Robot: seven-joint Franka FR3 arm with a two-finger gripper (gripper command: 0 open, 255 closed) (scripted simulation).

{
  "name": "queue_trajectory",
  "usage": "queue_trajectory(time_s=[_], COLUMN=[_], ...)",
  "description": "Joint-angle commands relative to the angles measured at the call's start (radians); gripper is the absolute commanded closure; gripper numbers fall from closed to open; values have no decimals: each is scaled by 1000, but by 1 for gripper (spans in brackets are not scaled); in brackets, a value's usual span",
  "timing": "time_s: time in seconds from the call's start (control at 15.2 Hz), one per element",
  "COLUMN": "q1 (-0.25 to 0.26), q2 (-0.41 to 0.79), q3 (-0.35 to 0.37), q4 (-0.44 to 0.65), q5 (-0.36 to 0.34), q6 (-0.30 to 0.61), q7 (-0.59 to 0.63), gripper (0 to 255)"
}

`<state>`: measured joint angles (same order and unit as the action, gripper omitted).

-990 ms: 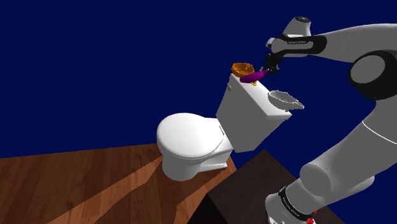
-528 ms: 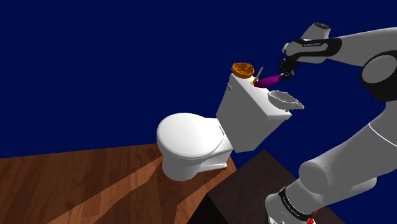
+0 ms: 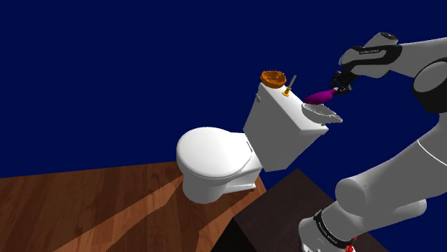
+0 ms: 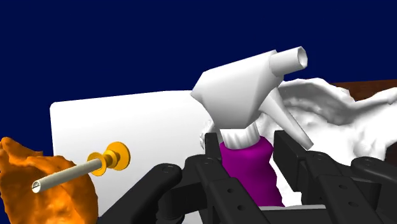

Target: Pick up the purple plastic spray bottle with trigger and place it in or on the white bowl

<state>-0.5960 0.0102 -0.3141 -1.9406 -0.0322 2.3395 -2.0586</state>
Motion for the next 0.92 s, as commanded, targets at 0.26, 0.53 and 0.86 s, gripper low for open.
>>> queue_trajectory(time_s=[0.26,0.53,0.86], q1=[-15,-16,-18], q2=[21,39,69], q3=[-14,-14,-13], q4=[-47,-82,-125], q5=[24,32,48], q6=[69,120,192], q7=[-42,-47,-57], gripper=[255,255,255])
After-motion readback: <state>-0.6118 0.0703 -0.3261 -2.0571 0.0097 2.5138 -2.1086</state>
